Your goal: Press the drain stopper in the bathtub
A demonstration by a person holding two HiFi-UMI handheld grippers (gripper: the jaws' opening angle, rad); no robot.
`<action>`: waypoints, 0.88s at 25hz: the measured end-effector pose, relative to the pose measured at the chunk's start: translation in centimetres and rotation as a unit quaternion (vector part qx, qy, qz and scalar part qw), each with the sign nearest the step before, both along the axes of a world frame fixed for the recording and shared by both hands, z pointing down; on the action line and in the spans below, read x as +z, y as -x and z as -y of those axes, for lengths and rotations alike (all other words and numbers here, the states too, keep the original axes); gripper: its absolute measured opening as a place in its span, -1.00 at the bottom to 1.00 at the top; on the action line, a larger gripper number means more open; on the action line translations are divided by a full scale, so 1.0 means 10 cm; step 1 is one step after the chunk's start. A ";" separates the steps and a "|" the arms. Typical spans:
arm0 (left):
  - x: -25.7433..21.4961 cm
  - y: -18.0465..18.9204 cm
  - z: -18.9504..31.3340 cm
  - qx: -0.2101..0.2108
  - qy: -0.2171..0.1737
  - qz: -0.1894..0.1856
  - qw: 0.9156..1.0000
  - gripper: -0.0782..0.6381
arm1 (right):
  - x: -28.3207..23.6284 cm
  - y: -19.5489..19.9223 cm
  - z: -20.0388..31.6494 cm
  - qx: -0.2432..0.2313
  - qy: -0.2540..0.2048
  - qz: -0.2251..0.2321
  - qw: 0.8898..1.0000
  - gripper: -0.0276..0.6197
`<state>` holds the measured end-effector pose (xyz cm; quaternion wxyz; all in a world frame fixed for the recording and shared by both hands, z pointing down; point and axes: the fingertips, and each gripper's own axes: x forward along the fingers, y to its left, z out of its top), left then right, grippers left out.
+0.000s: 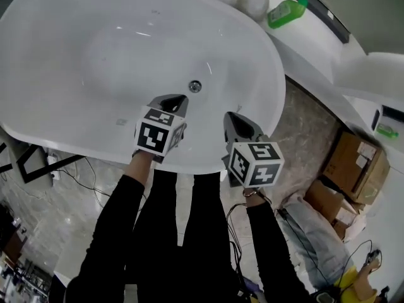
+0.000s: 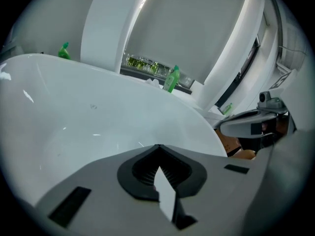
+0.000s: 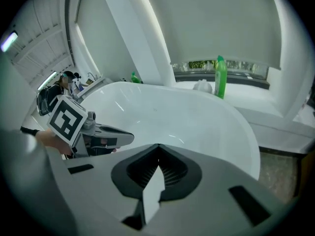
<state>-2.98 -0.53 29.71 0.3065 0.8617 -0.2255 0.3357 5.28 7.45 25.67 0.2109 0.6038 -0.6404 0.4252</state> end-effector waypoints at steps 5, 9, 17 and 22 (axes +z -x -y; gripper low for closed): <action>0.58 -0.21 0.16 -0.039 0.032 0.019 0.999 -0.77 | 0.60 -0.18 0.14 -0.037 0.032 0.021 0.999 -0.91; 1.01 -0.35 0.27 -0.067 0.051 0.039 0.996 -0.77 | 1.05 -0.22 0.26 -0.078 0.053 0.031 0.995 -0.91; 1.86 -0.47 0.30 -0.100 0.072 0.086 0.989 -0.77 | 1.90 -0.26 0.51 -0.119 0.093 0.049 0.987 -0.91; 2.36 -0.51 0.28 -0.107 0.084 0.099 0.986 -0.77 | 2.37 -0.25 0.59 -0.143 0.122 0.052 0.981 -0.91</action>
